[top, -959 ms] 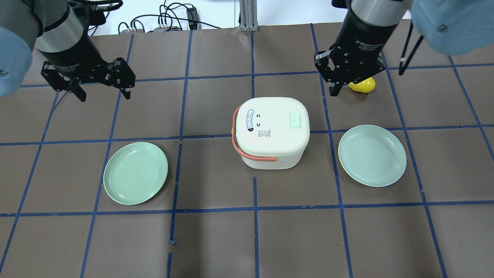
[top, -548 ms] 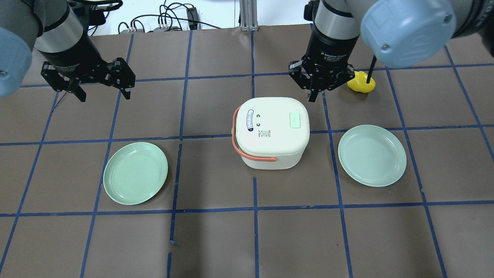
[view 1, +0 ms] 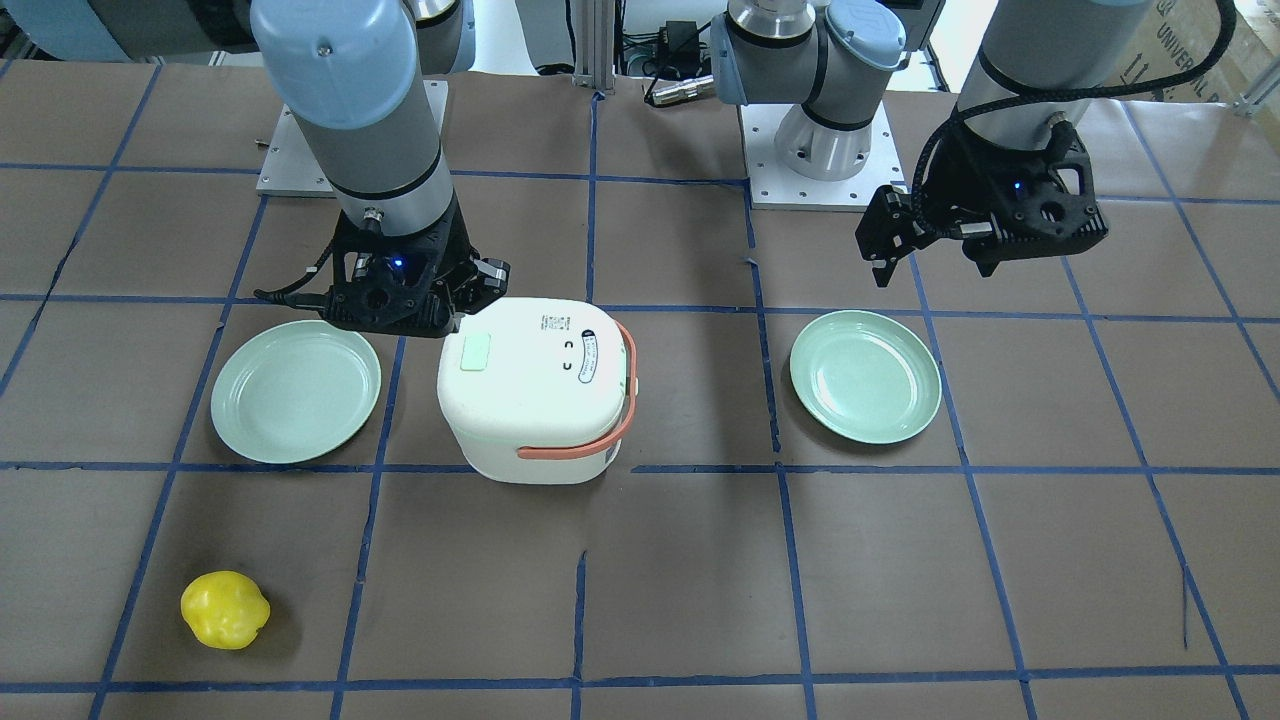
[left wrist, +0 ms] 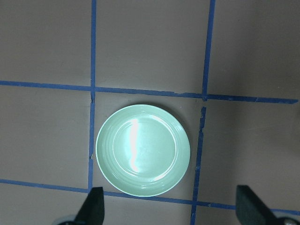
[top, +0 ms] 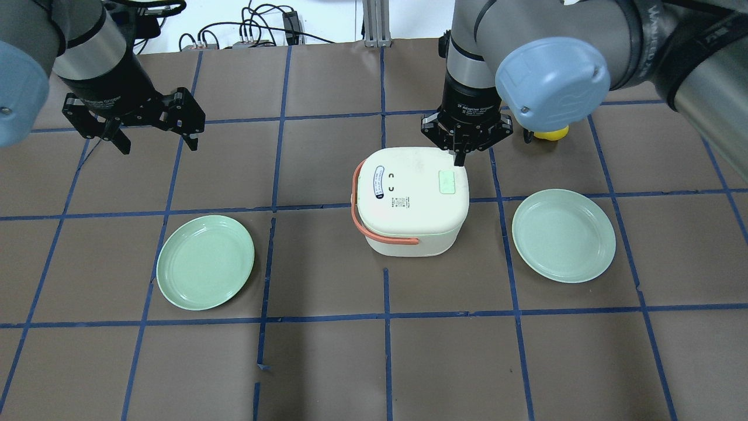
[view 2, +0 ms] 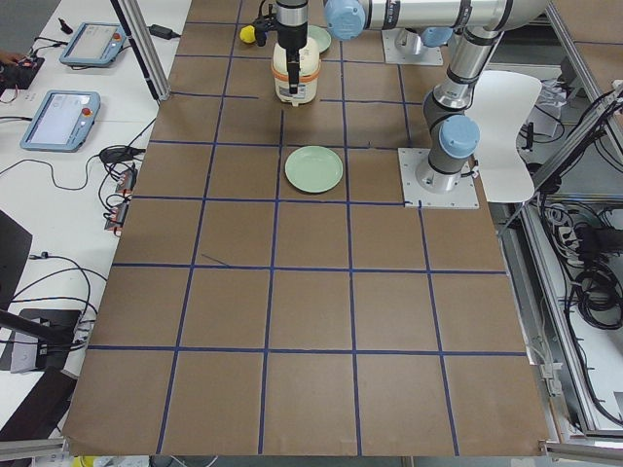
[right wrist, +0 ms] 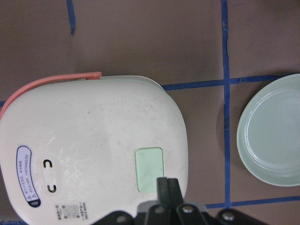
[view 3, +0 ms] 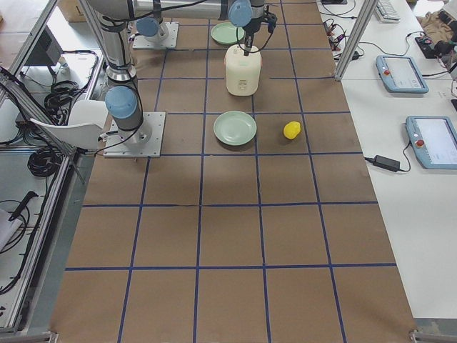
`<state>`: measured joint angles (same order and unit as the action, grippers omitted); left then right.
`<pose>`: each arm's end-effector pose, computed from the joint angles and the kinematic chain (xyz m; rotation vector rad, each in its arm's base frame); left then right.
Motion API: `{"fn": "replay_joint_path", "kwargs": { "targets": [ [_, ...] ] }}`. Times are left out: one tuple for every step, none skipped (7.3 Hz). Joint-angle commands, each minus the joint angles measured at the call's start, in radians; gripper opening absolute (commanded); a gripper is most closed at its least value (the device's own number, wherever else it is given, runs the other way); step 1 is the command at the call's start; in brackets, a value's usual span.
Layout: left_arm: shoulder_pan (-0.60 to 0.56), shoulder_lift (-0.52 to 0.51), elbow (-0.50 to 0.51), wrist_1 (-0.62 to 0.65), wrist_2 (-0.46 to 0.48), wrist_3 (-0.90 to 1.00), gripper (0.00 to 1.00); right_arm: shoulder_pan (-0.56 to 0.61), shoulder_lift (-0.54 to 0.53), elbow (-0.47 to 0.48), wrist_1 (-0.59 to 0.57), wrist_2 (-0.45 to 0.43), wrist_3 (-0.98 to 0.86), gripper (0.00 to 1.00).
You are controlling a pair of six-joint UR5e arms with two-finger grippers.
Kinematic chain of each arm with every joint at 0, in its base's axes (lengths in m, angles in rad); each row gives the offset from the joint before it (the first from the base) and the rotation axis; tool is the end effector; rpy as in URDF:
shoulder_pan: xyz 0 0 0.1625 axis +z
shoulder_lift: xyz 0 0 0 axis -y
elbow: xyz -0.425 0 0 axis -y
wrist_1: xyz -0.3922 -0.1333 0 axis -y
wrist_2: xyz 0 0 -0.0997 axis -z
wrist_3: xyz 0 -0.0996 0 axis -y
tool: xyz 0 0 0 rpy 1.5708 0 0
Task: Press rice cooker button
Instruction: 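Move the right gripper over the rice cooker's green lid button and lower it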
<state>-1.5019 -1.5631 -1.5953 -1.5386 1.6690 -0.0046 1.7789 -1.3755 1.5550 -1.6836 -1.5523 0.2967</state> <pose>-0.0895 -0.4974 0.4833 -0.1129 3.0408 -0.0186 0.2482 -0.5212 0.4034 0.1400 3.1353 0.1086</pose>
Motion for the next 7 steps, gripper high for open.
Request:
{"fn": "replay_joint_path", "kwargs": {
  "targets": [
    [0.000, 0.000, 0.000, 0.000, 0.000, 0.000, 1.00, 0.002, 0.009, 0.042, -0.060, 0.006, 0.027, 0.07],
    [0.000, 0.000, 0.000, 0.000, 0.000, 0.000, 1.00, 0.002, 0.010, 0.043, -0.062, 0.008, 0.025, 0.07],
    [0.000, 0.000, 0.000, 0.000, 0.000, 0.000, 1.00, 0.004, 0.009, 0.056, -0.064, 0.012, 0.031, 0.07],
    [0.000, 0.000, 0.002, 0.000, 0.000, 0.000, 1.00, 0.011, 0.010, 0.068, -0.091, 0.011, 0.041, 0.07],
    [0.000, 0.000, 0.002, 0.000, 0.000, 0.000, 1.00, 0.014, 0.010, 0.073, -0.108, 0.011, 0.044, 0.07],
    [0.000, 0.000, 0.000, 0.000, 0.000, 0.000, 1.00, 0.016, 0.013, 0.074, -0.108, 0.011, 0.041, 0.07],
    [0.000, 0.000, 0.000, 0.000, 0.000, 0.000, 1.00, 0.016, 0.013, 0.074, -0.108, 0.008, 0.032, 0.07]
  ]
}}
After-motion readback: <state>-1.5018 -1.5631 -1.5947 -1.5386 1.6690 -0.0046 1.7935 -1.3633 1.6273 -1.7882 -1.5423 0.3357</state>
